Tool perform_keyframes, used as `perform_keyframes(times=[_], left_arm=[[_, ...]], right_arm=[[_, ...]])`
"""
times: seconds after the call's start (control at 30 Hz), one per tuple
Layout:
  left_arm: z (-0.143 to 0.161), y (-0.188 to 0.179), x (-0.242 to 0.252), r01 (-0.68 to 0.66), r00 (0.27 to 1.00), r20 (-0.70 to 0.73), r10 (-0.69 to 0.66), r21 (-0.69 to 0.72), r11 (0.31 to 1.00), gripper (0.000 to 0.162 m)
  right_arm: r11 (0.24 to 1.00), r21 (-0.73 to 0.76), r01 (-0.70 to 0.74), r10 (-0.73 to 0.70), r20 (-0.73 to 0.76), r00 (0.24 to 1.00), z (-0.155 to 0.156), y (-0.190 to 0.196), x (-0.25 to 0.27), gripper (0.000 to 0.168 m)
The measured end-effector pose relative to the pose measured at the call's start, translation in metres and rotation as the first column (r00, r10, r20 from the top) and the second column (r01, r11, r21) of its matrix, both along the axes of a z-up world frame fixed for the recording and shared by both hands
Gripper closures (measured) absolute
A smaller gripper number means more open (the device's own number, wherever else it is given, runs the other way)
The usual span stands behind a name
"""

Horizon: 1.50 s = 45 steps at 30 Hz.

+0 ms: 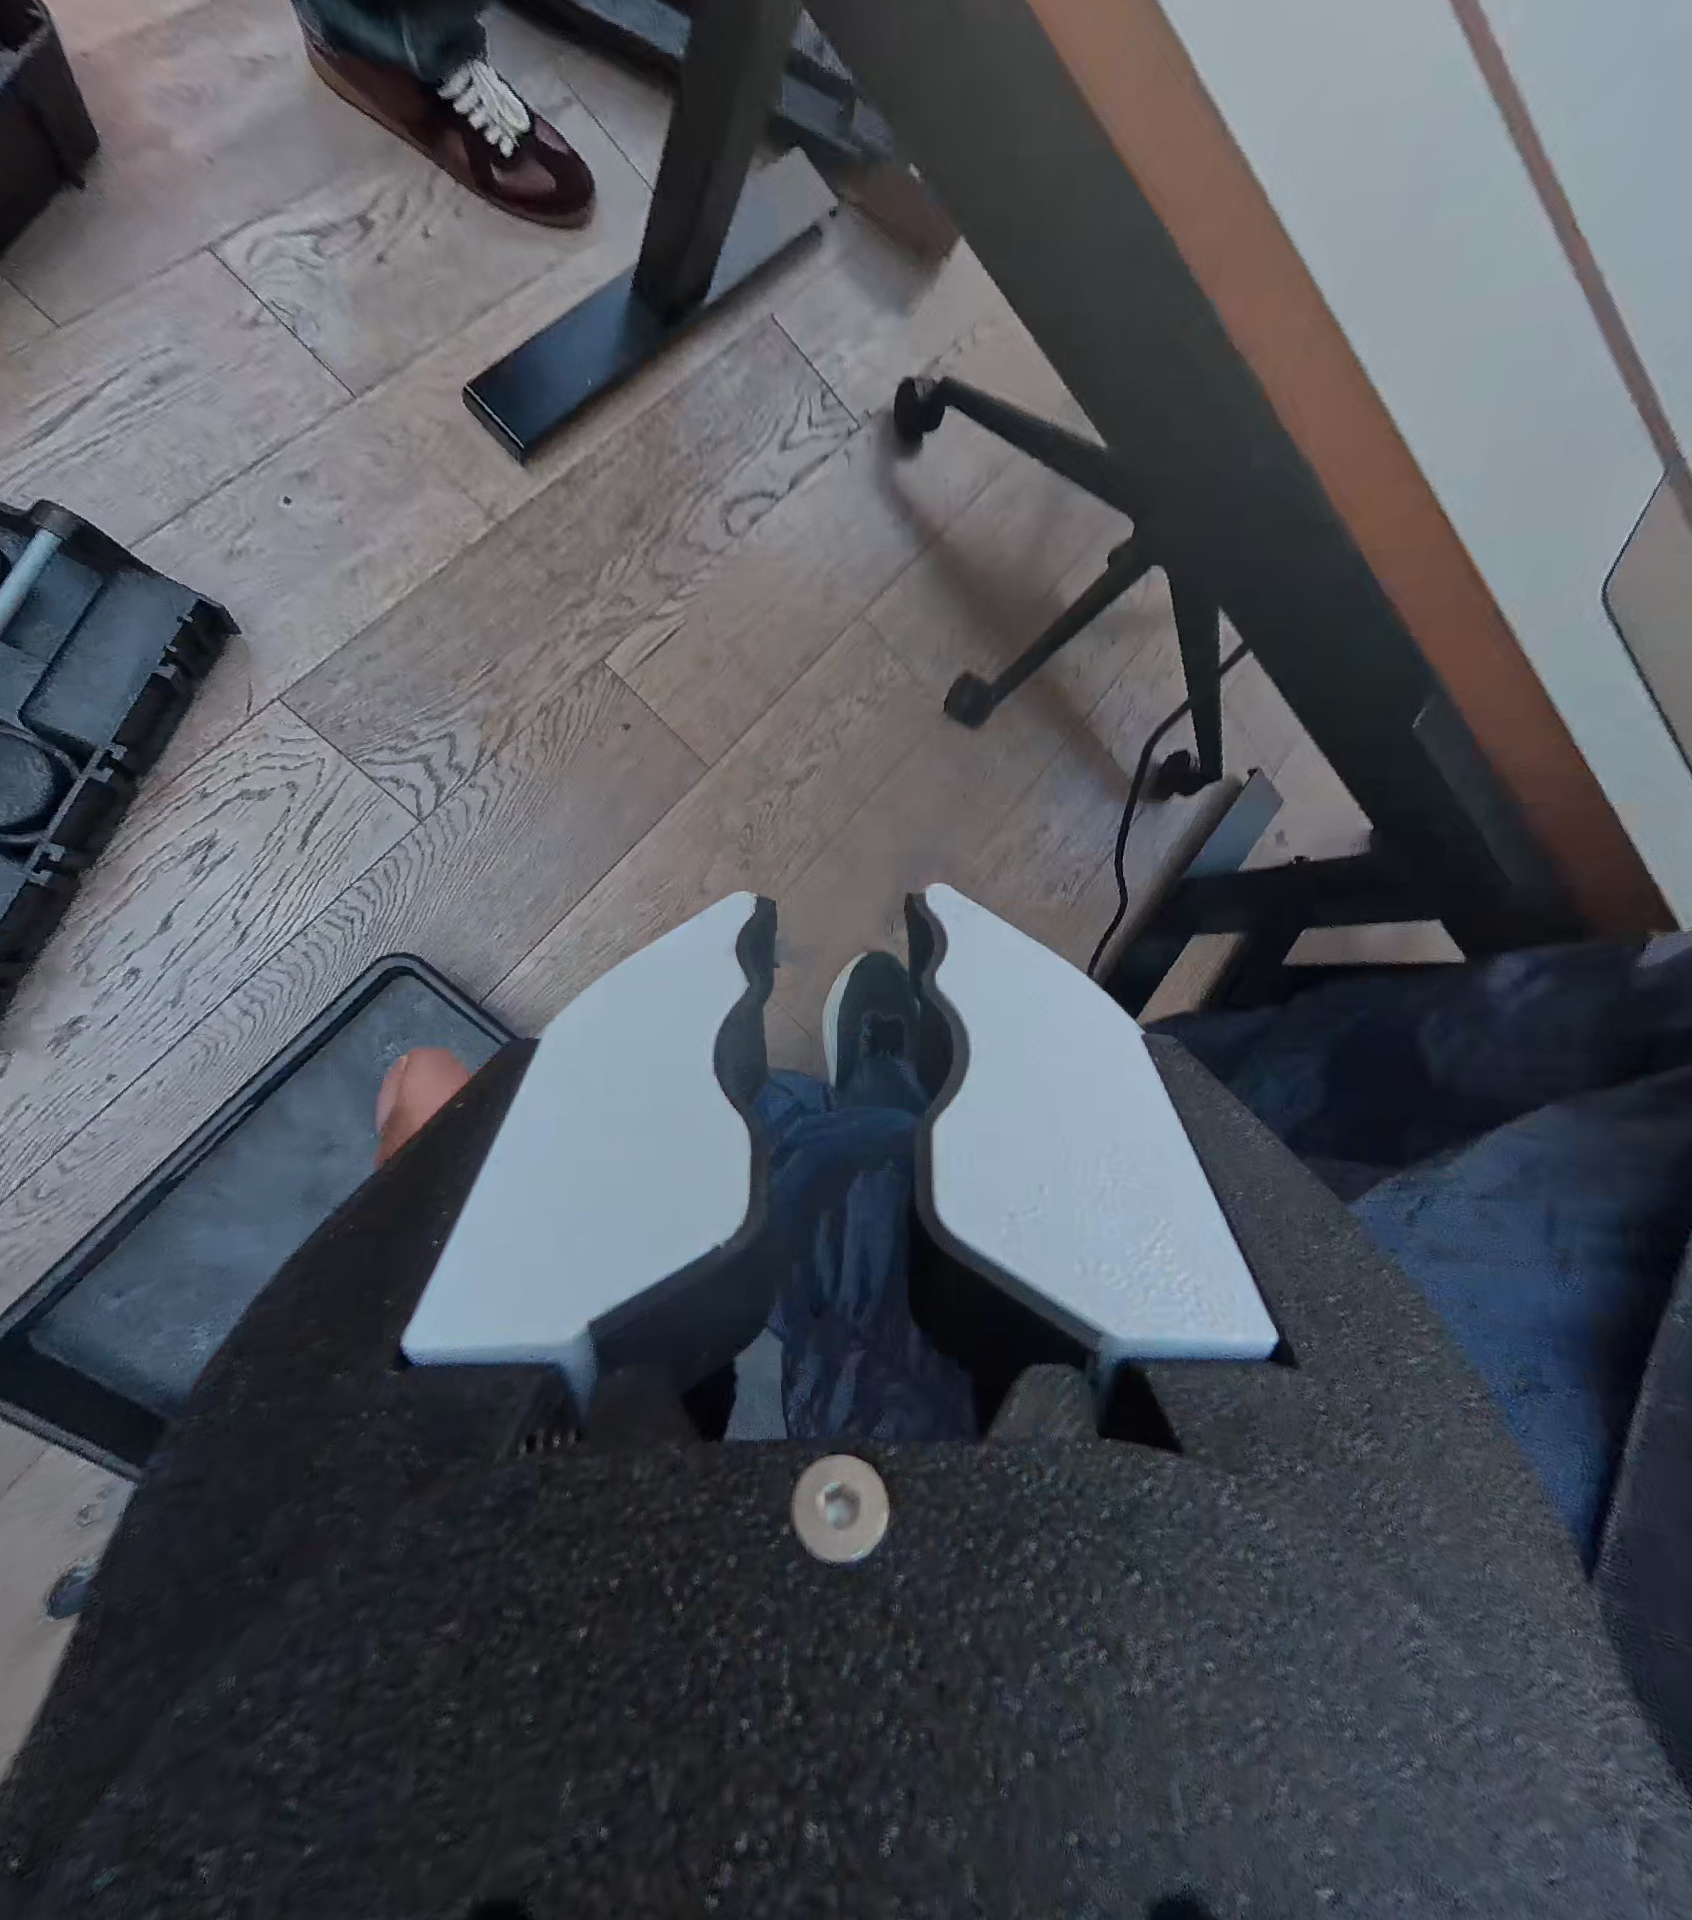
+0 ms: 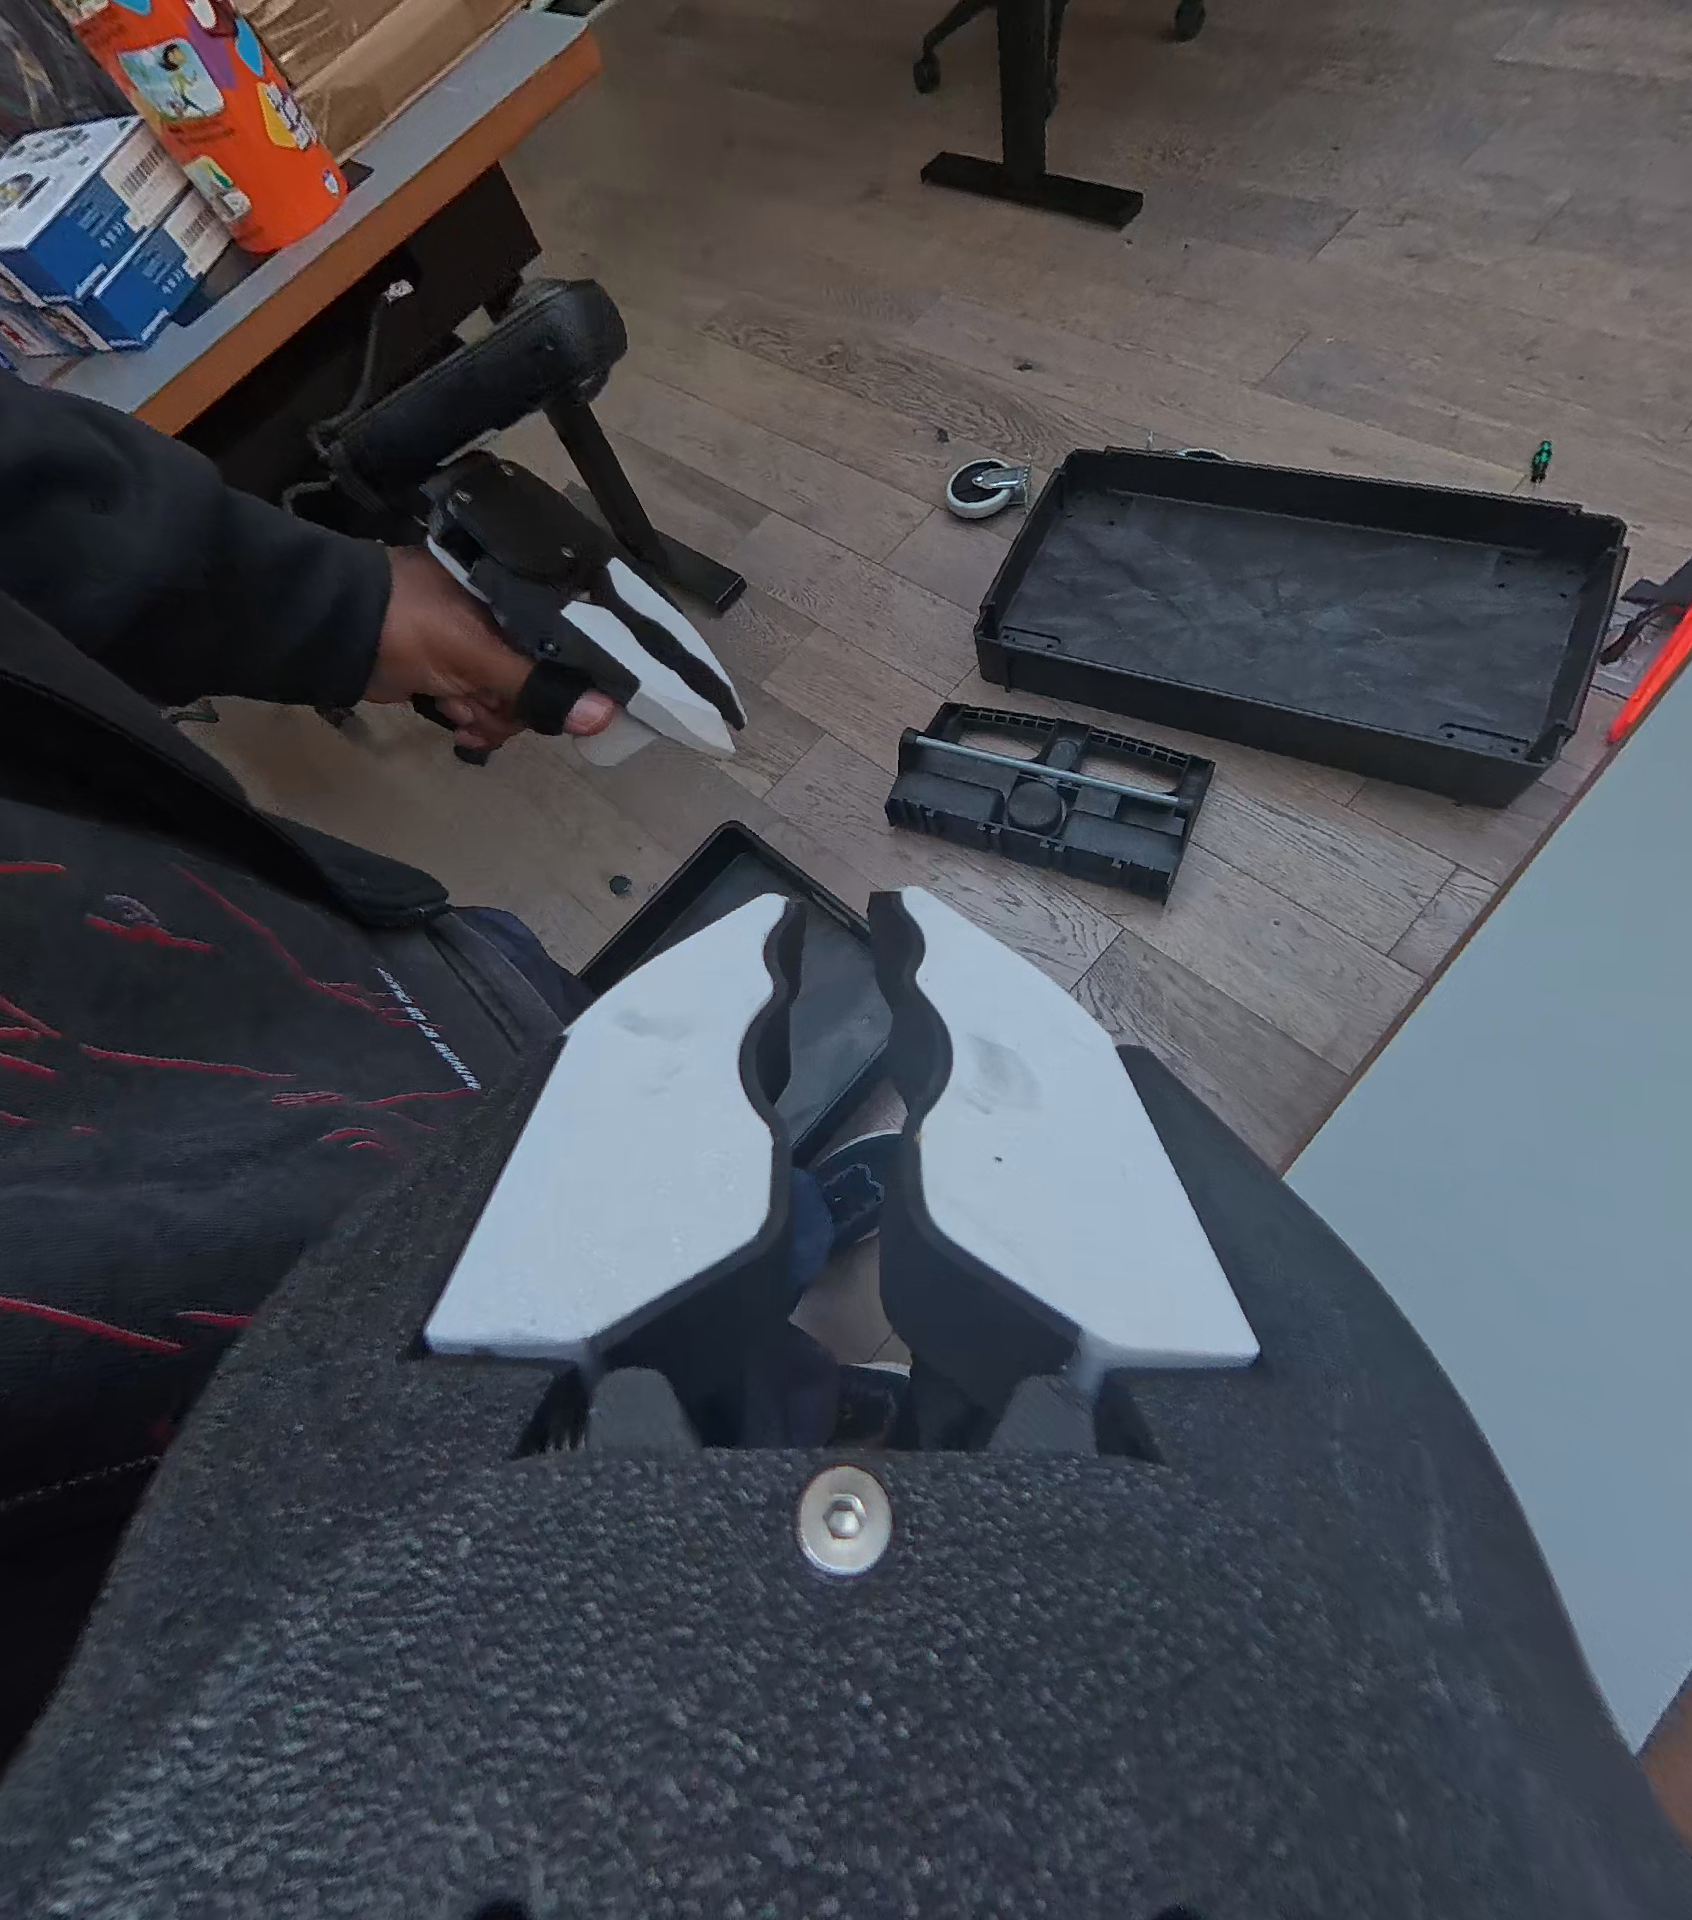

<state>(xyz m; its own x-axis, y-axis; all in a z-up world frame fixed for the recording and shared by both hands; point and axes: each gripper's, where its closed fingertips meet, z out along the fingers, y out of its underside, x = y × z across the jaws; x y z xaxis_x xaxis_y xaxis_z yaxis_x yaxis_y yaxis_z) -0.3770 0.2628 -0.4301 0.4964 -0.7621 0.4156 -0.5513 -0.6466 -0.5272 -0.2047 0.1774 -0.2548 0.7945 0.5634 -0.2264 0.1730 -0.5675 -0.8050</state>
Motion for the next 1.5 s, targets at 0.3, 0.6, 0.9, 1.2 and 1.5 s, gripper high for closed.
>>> perform_keyframes(times=[0.3,0.6,0.9,1.2,1.5], left_arm=[[-0.026,-0.043,-0.02,0.028,0.997,-0.063,-0.034,-0.1,0.995,0.137],[-0.024,-0.024,-0.02,-0.018,0.999,-0.041,0.013,-0.123,0.992,0.138],[-0.022,-0.014,-0.052,-0.073,0.994,-0.093,0.064,-0.088,0.993,0.136],[-0.054,-0.096,-0.178,-0.363,0.917,-0.258,0.304,-0.225,0.904,0.136],[-0.03,-0.169,-0.162,-0.404,0.89,-0.308,0.337,-0.189,0.895,0.134]], right_arm=[[0.995,0.011,-0.1,0.1,-0.004,0.995,-0.001,0.015,-0.041,0.152],[0.996,-0.002,-0.094,0.094,0.04,0.995,-0.007,0.016,-0.029,0.151],[0.992,-0.043,-0.119,0.121,0.049,0.991,-0.007,0.016,-0.035,0.15],[0.983,-0.073,-0.169,0.171,0.024,0.985,-0.016,0.004,-0.031,0.15],[0.945,-0.046,-0.323,0.322,-0.027,0.946,-0.027,-0.016,-0.038,0.149]])
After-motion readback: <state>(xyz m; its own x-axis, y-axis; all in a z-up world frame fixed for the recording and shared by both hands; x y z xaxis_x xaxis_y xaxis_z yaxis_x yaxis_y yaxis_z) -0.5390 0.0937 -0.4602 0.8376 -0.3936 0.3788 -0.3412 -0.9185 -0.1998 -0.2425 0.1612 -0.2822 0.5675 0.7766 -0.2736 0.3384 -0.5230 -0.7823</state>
